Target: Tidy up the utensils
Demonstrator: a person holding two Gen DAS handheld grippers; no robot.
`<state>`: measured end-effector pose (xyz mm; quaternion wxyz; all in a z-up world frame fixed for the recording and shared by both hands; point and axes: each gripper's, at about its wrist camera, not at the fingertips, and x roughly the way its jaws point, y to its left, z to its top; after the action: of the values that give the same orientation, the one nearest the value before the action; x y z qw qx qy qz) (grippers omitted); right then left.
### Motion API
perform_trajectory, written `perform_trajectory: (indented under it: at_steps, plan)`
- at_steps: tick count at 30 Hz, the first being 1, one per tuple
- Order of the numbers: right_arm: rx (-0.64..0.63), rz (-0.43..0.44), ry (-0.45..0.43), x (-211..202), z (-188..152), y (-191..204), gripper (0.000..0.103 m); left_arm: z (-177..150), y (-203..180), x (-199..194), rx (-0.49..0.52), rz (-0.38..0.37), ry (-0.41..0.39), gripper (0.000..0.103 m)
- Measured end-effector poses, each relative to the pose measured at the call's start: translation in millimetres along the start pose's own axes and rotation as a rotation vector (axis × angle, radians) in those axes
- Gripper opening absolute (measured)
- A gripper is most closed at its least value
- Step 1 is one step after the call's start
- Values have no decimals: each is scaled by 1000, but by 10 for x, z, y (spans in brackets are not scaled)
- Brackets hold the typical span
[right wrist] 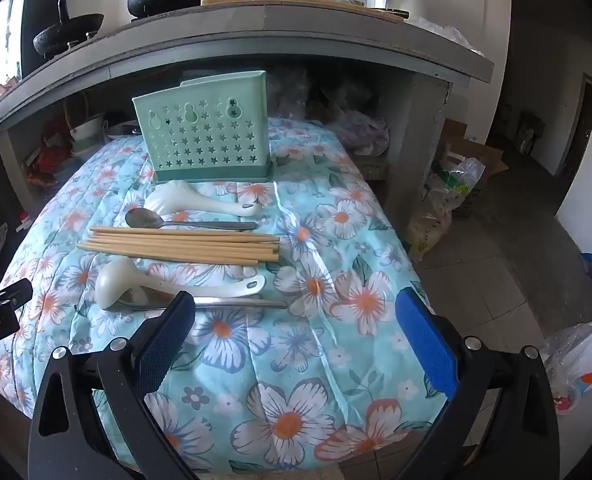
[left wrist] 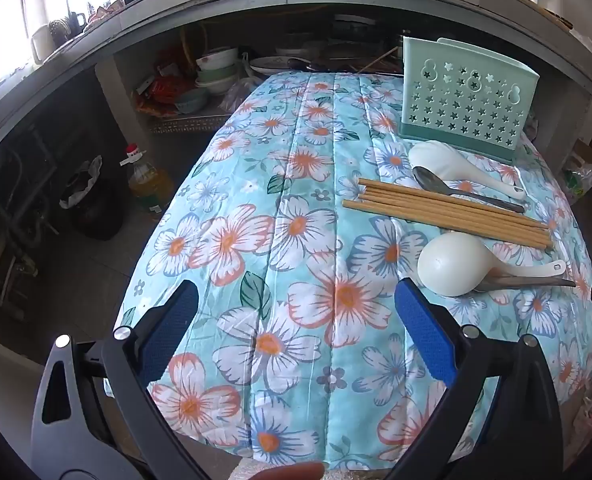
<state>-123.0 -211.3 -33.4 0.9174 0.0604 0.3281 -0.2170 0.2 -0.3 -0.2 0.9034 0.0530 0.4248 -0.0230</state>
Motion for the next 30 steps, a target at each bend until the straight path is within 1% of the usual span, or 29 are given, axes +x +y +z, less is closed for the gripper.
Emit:
perform_trajectory:
  at_steps: [8,9,13,22,30]
  plan:
    - [2,3,-1,-3,9,-18,98,26,-10,-1,-2,10,-15,95]
    - [2,3,-3,-2,1,-18,98,36,-29,-58,1,10,-25,95]
    - [0,2,-6,-38,8,41,98,53,-6,-81,8,3,-31,95]
    - [12,12,2,-22,31,-21,98,81,-4,-114,8,7,-52,95]
    - [17,15,2,3,31,-26,98,84,-17,-118,11,9,-55,95]
